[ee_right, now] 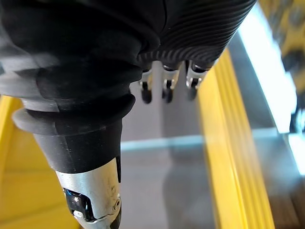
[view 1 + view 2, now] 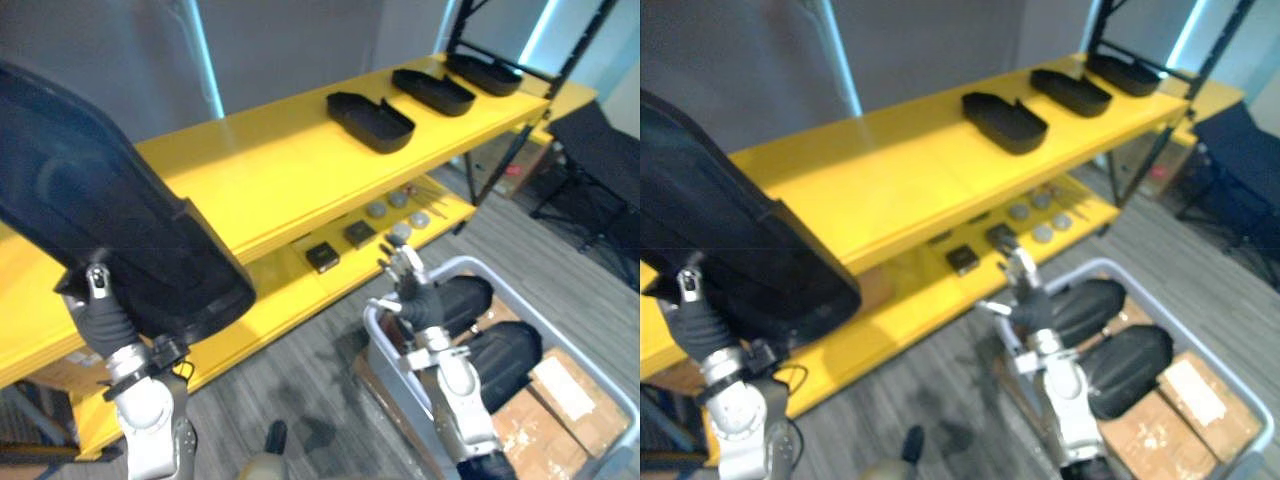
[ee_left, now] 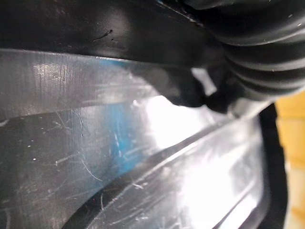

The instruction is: Walk over and take plastic housings, then place them on the shelf

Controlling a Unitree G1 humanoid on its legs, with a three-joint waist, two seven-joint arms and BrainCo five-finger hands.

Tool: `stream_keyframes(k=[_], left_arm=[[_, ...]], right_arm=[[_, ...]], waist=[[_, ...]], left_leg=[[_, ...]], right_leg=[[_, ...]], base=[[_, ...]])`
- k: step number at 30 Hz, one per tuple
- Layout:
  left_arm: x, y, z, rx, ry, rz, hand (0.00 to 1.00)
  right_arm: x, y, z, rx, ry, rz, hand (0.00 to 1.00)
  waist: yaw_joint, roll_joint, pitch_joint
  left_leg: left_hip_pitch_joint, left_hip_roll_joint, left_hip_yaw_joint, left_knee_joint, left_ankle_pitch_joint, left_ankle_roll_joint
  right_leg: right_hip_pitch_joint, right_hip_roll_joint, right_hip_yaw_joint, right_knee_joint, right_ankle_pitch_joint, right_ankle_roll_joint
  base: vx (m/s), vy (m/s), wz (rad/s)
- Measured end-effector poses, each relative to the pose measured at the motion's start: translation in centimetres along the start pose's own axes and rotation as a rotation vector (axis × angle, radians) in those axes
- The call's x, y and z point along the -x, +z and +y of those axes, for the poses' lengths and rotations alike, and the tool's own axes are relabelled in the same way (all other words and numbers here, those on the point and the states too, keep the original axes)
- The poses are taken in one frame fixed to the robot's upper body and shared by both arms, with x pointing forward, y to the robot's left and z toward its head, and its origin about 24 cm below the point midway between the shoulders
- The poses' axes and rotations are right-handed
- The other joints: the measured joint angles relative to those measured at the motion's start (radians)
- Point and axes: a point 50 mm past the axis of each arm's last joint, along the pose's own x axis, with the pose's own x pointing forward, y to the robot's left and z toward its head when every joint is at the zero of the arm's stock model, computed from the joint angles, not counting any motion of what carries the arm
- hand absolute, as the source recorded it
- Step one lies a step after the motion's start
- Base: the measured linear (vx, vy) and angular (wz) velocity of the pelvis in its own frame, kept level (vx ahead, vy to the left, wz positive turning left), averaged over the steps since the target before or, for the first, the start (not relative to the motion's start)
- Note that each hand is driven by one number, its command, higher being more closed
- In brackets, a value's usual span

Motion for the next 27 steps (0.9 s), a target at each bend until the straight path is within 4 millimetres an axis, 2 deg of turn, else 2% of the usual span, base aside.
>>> stream_keyframes(k=[4,6,9,13,15,16,17,18,19,20,21,22,23,24,25,27], left_arm=[[0.4,-0.1,0.2,-0.012,-0.006,0.017,1.0],[0.8,-0.2,0.6,-0.025,-0.004,0.032,1.0],[1.0,-0.2,0.6,-0.024,-0.009,0.037,1.0],[0.6,0.3,0.0,0.002,-0.046,-0.006,1.0],[0.4,0.9,-0.1,0.009,-0.046,-0.031,1.0],[0.3,1.0,-0.1,0.009,-0.043,-0.037,1.0],[0.1,1.1,-0.3,0.016,-0.05,-0.047,1.0],[0.0,1.2,-0.5,0.02,-0.057,-0.055,1.0],[-0.4,1.4,-0.7,0.022,-0.067,-0.074,1.0],[-0.6,1.6,-0.8,0.015,-0.073,-0.089,1.0],[-0.7,1.6,-0.8,0.012,-0.075,-0.092,1.0],[-0.7,1.7,-1.0,0.009,-0.084,-0.097,1.0],[-0.8,1.7,-1.0,0.008,-0.085,-0.099,1.0],[-1.0,1.9,-1.0,0.004,-0.088,-0.108,1.0],[-1.2,2.0,-1.1,0.003,-0.094,-0.115,1.0],[-1.7,2.1,-1.3,0.004,-0.099,-0.13,1.0]], right_arm=[[0.1,0.0,-0.1,0.01,-0.001,-0.001,0.0],[0.1,-0.2,0.0,0.003,-0.015,0.009,0.0],[0.6,-0.9,0.1,-0.01,-0.049,0.038,0.0],[0.9,-0.9,-0.3,-0.018,-0.141,0.029,0.0],[0.9,-0.8,-0.8,-0.027,-0.189,0.017,0.0],[0.9,-0.8,-1.1,-0.032,-0.205,0.015,0.0],[1.2,-1.1,-1.7,-0.026,-0.228,0.03,0.0],[1.4,-1.2,-2.0,-0.022,-0.239,0.038,0.0],[1.5,-1.2,-2.3,-0.016,-0.255,0.039,0.0],[1.5,-1.1,-2.5,-0.007,-0.258,0.031,0.0],[1.5,-1.1,-2.5,-0.006,-0.261,0.03,0.0],[1.5,-1.0,-2.6,-0.012,-0.266,0.024,0.0],[1.5,-1.0,-2.5,-0.013,-0.261,0.021,0.0],[1.4,-0.7,-2.6,-0.009,-0.245,0.009,0.0],[1.4,-0.5,-2.7,-0.008,-0.239,-0.001,0.0],[1.3,0.6,-2.9,-0.014,-0.214,-0.049,0.0]], waist=[[0.0,0.007,0.004],[-0.001,0.02,0.012],[-0.003,0.031,0.017],[-0.011,0.009,0.023],[0.006,-0.021,0.034],[0.001,-0.026,0.037],[-0.004,-0.03,0.039],[-0.003,-0.03,0.039],[-0.003,-0.033,0.042],[-0.007,-0.039,0.045],[-0.011,-0.04,0.046],[-0.03,-0.03,0.053],[-0.036,-0.031,0.052],[-0.051,-0.03,0.053],[-0.055,-0.03,0.053],[-0.057,-0.03,0.053]], left_leg=[[0.002,0.009,-0.008,0.008,0.007,-0.011],[0.001,0.009,-0.007,0.008,0.016,-0.01],[-0.011,0.006,0.005,0.001,0.022,0.003],[-0.059,-0.012,0.081,0.009,0.052,0.031],[-0.064,-0.051,0.104,0.025,0.035,0.051],[-0.063,-0.067,0.111,0.043,0.022,0.06],[-0.054,-0.084,0.107,0.068,-0.001,0.076],[-0.047,-0.087,0.108,0.079,-0.012,0.086],[-0.028,-0.088,0.11,0.094,-0.037,0.095],[-0.003,-0.091,0.111,0.105,-0.06,0.11],[0.008,-0.089,0.111,0.107,-0.07,0.116],[0.035,-0.069,0.094,0.105,-0.089,0.131],[0.042,-0.059,0.089,0.104,-0.095,0.138],[0.054,-0.043,0.08,0.103,-0.105,0.143],[0.057,-0.037,0.077,0.104,-0.11,0.144],[0.071,-0.031,0.077,0.106,-0.131,0.144]], right_leg=[[0.014,0.012,0.001,-0.006,-0.019,0.025],[0.014,0.011,0.0,-0.005,-0.033,0.038],[0.014,0.004,-0.034,-0.002,-0.046,0.038],[0.016,-0.031,-0.111,0.015,-0.053,0.055],[0.014,-0.083,-0.112,0.065,-0.063,0.047],[0.008,-0.106,-0.106,0.114,-0.057,0.051],[-0.021,-0.15,-0.073,0.228,-0.044,0.029],[-0.045,-0.166,-0.042,0.293,-0.029,0.006],[-0.092,-0.19,0.021,0.408,0.014,-0.057],[-0.141,-0.205,0.091,0.514,0.1,-0.098],[-0.168,-0.209,0.124,0.564,0.162,-0.094],[-0.238,-0.195,0.194,0.668,0.151,-0.057],[-0.261,-0.177,0.207,0.681,0.087,-0.057],[-0.29,-0.134,0.214,0.648,0.012,-0.047],[-0.302,-0.11,0.216,0.603,-0.007,-0.041],[-0.321,-0.053,0.221,0.357,-0.017,-0.033]], base=[[-0.09,-0.073,0.04],[-0.1,-0.021,0.0],[-0.12,0.016,0.23],[-0.03,0.074,0.62],[0.07,0.098,0.22],[0.1,0.126,0.23],[0.09,0.161,0.22],[0.12,0.197,0.14],[0.14,0.193,-0.03],[0.15,0.151,-0.06],[0.17,0.133,0.0],[0.13,0.087,0.04],[0.18,0.124,0.12],[0.12,0.087,0.1],[0.14,0.1,0.1],[0.15,0.025,0.01]])
